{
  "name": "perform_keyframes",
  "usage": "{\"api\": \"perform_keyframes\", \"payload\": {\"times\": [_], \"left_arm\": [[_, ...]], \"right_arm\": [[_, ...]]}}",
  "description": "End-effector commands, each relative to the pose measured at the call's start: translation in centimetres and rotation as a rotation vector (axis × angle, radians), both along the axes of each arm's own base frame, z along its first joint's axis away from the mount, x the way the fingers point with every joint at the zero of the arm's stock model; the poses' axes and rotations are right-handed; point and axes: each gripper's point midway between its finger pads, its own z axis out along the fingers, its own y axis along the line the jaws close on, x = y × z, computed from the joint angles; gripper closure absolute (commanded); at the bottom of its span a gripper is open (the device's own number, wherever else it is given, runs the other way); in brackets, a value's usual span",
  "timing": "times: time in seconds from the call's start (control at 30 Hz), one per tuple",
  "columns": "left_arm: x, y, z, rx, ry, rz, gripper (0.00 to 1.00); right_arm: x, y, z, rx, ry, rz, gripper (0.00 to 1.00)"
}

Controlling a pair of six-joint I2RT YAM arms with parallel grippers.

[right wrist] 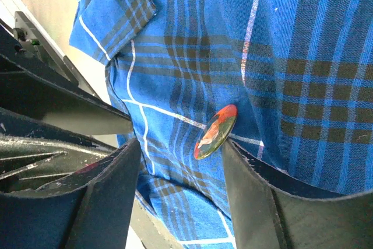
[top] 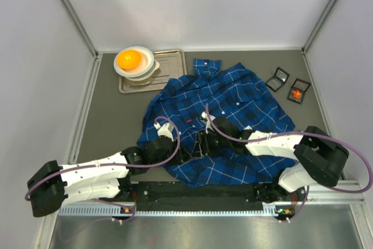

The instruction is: Remove the brooch from the garment

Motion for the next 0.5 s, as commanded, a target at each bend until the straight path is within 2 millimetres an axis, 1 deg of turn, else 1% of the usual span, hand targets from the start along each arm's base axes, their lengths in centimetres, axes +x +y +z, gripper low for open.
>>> {"api": "perform_keyframes", "payload": {"times": [0.0, 0.07, 0.27, 0.33, 0.37, 0.4, 0.43, 0.47], "left_arm": [[0.9, -0.5, 2.0, -0.058, 0.004, 0.049, 0.63], [1.0, -0.6, 2.1, -0.067, 0.004, 0.053, 0.62], [1.4, -1.4, 2.4, -0.113, 0.057, 0.069, 0.61], [1.5, -1.1, 1.4, -0.093, 0.132, 0.106, 0.60], [1.7, -1.2, 1.5, -0.096, 0.154, 0.117, 0.60], [2.3, -0.9, 1.2, -0.092, 0.176, 0.149, 0.60], [1.8, -1.1, 0.9, -0.088, 0.220, 0.130, 0.60], [1.9, -1.2, 0.9, -0.093, 0.231, 0.132, 0.60]], "right_arm": [[0.1, 1.8, 2.9, 0.100, -0.067, 0.054, 0.40], [-0.1, 1.7, 3.0, 0.116, -0.067, 0.054, 0.37], [0.4, 1.1, 2.9, 0.093, -0.075, 0.008, 0.34], [0.5, 0.7, 3.1, 0.106, -0.076, -0.021, 0.34], [0.6, 0.6, 3.3, 0.119, -0.072, -0.037, 0.34], [0.5, 0.5, 3.5, 0.128, -0.075, -0.041, 0.33], [0.3, 0.3, 3.9, 0.142, -0.076, -0.042, 0.34], [0.2, 0.2, 4.1, 0.147, -0.075, -0.043, 0.34]]}}
